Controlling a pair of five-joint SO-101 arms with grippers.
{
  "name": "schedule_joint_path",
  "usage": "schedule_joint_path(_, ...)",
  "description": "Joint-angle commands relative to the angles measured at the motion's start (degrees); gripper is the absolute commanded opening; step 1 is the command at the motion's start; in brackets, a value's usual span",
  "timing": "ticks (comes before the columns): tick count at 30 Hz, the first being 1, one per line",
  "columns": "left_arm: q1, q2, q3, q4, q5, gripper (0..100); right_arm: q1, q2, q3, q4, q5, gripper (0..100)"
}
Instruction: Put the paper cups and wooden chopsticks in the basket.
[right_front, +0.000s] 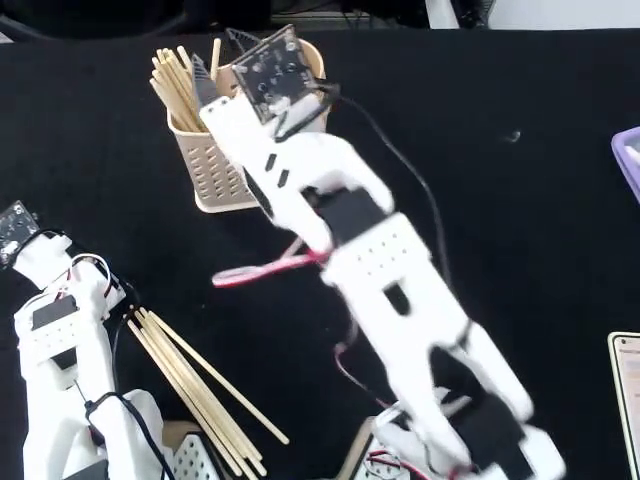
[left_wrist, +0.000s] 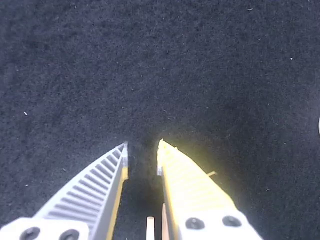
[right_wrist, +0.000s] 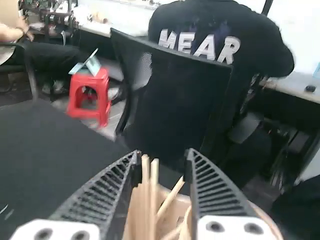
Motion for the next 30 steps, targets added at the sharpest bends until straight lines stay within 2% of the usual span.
schedule_joint_path(1, -0.31, -1.23, -0.40, -0.97, 0.44, 11, -4.22, -11.21, 2.77, 20.22, -0.44, 10.0)
schedule_joint_path(3, -0.31, -1.23, -0.40, -0.97, 0.44, 11, -6.68, -15.60, 7.16, 28.48, -0.09, 10.0)
schedule_joint_path(6, -0.48, -1.23, -0.57, -0.97, 0.44, 11, -9.93, -20.88, 17.27, 31.47, 0.00, 11.0)
schedule_joint_path(10, -2.95, -1.23, -1.10, -1.05, 0.44, 11, -13.54, -25.01, 34.68, 26.55, -0.35, 16.8)
schedule_joint_path(15, -9.63, -0.70, -1.19, -5.80, 0.44, 11, -19.16, -24.22, 51.74, 12.92, -1.32, 24.8)
schedule_joint_path(21, -14.29, -0.70, -1.45, -7.12, 0.79, 11, -28.31, -16.31, 53.41, 4.13, -14.95, 25.0)
schedule_joint_path(26, -21.76, -0.62, -1.36, -9.93, 8.09, 11, -33.05, -5.41, 48.75, 0.53, -16.26, 25.0)
schedule_joint_path(30, -24.04, -0.62, -1.10, -11.87, 8.88, 11, -36.84, 2.07, 44.26, 0.53, -17.58, 25.1)
